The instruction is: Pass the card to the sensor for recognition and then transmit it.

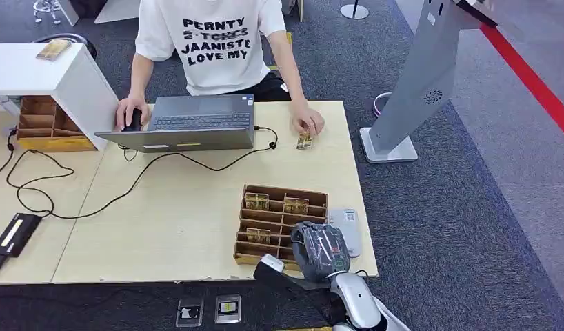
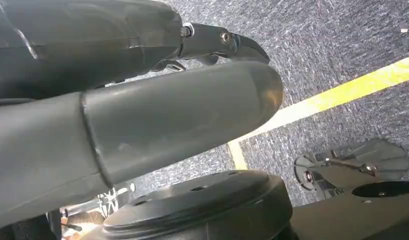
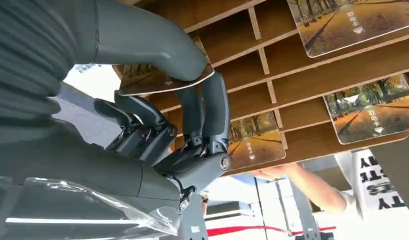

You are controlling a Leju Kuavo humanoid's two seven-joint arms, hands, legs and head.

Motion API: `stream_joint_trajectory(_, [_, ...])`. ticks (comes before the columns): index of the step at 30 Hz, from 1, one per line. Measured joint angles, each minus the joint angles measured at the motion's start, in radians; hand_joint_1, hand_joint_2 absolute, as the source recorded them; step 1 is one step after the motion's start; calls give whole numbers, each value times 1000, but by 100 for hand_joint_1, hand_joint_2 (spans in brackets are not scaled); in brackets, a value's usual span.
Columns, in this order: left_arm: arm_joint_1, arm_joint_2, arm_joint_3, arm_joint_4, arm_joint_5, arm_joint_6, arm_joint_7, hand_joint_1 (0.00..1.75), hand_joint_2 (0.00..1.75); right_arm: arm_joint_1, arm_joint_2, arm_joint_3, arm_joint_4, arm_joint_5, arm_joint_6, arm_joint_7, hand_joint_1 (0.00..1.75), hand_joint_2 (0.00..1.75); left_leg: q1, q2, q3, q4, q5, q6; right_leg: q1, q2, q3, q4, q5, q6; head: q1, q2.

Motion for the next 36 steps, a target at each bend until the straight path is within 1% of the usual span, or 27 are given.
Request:
stream_joint_trajectory(9, [0, 0, 0, 0, -1, 0, 0, 0, 0, -8, 0, 0, -2, -13, -7, 10, 175, 175, 0, 0, 0, 0, 0, 0, 0, 0, 0, 0, 0, 0, 0, 0])
stream_joint_trajectory(15, [4, 1, 0, 0, 1, 3, -3, 0, 0, -11, -1, -12, -38, -14, -48, 17, 175, 175, 0, 0, 0, 0, 0, 0, 0, 0, 0, 0, 0, 0, 0, 0])
stream_joint_trajectory(21, [6, 1, 0, 0, 1, 5, -6, 0, 0, -14, -5, -40, -99, 8, -85, 31, 175, 175, 0, 0, 0, 0, 0, 0, 0, 0, 0, 0, 0, 0, 0, 0])
stream_joint_trajectory(24, [6, 1, 0, 0, -3, 5, -6, 0, 0, -15, -8, -63, -138, 27, -111, 39, 175, 175, 0, 0, 0, 0, 0, 0, 0, 0, 0, 0, 0, 0, 0, 0])
stream_joint_trajectory(36, [-3, -2, 0, 0, -42, -7, 1, 0, 0, -5, -31, -156, -280, 91, -169, 60, 175, 175, 0, 0, 0, 0, 0, 0, 0, 1, 0, 0, 0, 0, 0, 0])
